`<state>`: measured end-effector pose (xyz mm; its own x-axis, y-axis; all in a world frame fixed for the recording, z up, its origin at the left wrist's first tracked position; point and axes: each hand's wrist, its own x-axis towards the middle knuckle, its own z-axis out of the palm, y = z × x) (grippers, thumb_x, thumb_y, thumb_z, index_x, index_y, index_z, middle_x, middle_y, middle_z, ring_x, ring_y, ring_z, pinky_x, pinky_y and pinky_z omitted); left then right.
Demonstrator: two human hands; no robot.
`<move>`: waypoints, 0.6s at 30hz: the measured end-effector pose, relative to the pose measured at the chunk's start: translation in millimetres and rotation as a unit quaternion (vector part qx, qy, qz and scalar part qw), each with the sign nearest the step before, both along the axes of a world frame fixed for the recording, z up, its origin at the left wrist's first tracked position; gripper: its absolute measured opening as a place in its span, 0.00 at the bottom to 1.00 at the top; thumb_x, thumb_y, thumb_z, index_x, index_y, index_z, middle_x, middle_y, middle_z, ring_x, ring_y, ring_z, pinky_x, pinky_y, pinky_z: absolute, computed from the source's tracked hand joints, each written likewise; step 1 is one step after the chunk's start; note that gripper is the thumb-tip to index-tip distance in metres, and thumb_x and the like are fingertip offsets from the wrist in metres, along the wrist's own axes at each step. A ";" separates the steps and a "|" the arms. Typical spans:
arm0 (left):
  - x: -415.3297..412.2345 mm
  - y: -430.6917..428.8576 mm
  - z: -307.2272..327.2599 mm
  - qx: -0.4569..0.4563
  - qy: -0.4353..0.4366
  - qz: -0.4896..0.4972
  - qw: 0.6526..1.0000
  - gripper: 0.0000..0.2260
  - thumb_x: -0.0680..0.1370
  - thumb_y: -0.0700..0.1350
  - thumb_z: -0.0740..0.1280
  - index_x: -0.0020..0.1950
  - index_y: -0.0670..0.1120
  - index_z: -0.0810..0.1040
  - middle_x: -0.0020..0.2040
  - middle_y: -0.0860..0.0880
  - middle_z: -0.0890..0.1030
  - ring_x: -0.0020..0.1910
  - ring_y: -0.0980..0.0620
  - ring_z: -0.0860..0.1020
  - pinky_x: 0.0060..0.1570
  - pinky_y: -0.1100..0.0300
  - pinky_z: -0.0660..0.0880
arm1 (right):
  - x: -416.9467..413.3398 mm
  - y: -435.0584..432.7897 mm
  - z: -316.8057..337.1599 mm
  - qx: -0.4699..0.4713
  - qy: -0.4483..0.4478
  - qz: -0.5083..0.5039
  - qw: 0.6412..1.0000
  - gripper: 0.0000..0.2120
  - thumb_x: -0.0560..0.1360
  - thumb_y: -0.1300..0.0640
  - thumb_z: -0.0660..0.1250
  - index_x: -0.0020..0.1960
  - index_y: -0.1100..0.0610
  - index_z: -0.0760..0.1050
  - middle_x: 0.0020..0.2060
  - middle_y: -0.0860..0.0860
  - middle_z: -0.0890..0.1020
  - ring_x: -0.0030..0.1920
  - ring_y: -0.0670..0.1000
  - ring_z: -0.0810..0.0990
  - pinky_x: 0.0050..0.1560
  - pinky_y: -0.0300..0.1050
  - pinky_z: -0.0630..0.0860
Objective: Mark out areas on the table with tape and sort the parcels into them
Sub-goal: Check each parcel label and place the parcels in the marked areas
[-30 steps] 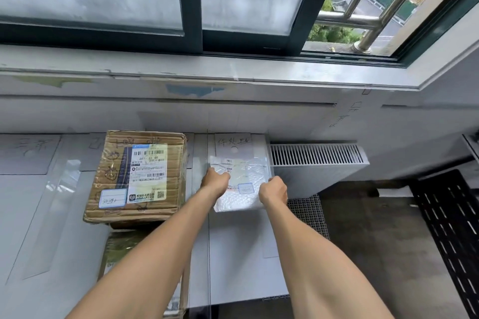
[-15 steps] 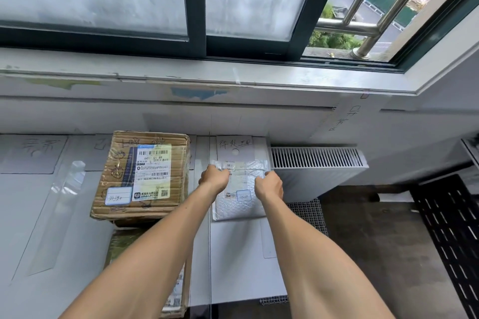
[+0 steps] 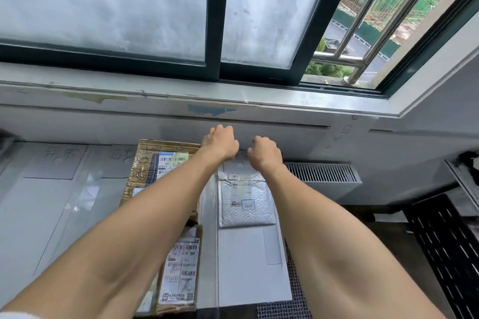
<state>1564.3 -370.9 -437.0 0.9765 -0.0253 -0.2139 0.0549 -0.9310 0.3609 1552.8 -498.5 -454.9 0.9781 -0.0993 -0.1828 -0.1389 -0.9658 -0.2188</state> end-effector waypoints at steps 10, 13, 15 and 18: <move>-34.7 150.3 51.9 0.140 -0.028 0.051 0.988 0.19 0.79 0.49 0.61 0.68 0.44 0.70 0.68 0.40 0.70 0.68 0.41 0.66 0.63 0.48 0.67 | -8.4 134.4 61.5 -0.067 -0.054 0.181 0.980 0.21 0.79 0.53 0.61 0.70 0.57 0.70 0.66 0.58 0.74 0.65 0.61 0.72 0.62 0.54 0.70; -56.7 209.4 60.6 0.138 -0.023 0.085 0.987 0.19 0.80 0.50 0.60 0.68 0.44 0.70 0.68 0.41 0.69 0.68 0.41 0.66 0.63 0.47 0.66 | -23.0 189.0 69.9 -0.067 -0.061 0.211 0.973 0.19 0.80 0.53 0.59 0.68 0.58 0.70 0.64 0.59 0.75 0.64 0.61 0.72 0.60 0.55 0.70; -72.0 245.8 64.6 0.132 -0.019 0.105 0.986 0.19 0.80 0.50 0.60 0.68 0.44 0.69 0.68 0.41 0.69 0.68 0.41 0.66 0.62 0.48 0.66 | -32.6 224.2 74.1 -0.068 -0.061 0.224 0.970 0.19 0.80 0.53 0.58 0.68 0.58 0.70 0.63 0.59 0.75 0.64 0.61 0.72 0.61 0.55 0.70; -100.8 312.5 69.7 0.130 -0.014 0.139 0.982 0.18 0.80 0.50 0.60 0.67 0.44 0.70 0.68 0.41 0.69 0.67 0.42 0.66 0.61 0.49 0.66 | -49.9 292.2 79.9 -0.068 -0.058 0.257 0.962 0.18 0.80 0.52 0.60 0.68 0.58 0.70 0.64 0.58 0.74 0.65 0.61 0.72 0.62 0.54 0.69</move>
<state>1463.5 -58.4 -367.3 0.9439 0.2938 -0.1508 0.3124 -0.9425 0.1188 1503.0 -206.3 -375.0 0.9177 0.3873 -0.0887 0.3820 -0.9214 -0.0708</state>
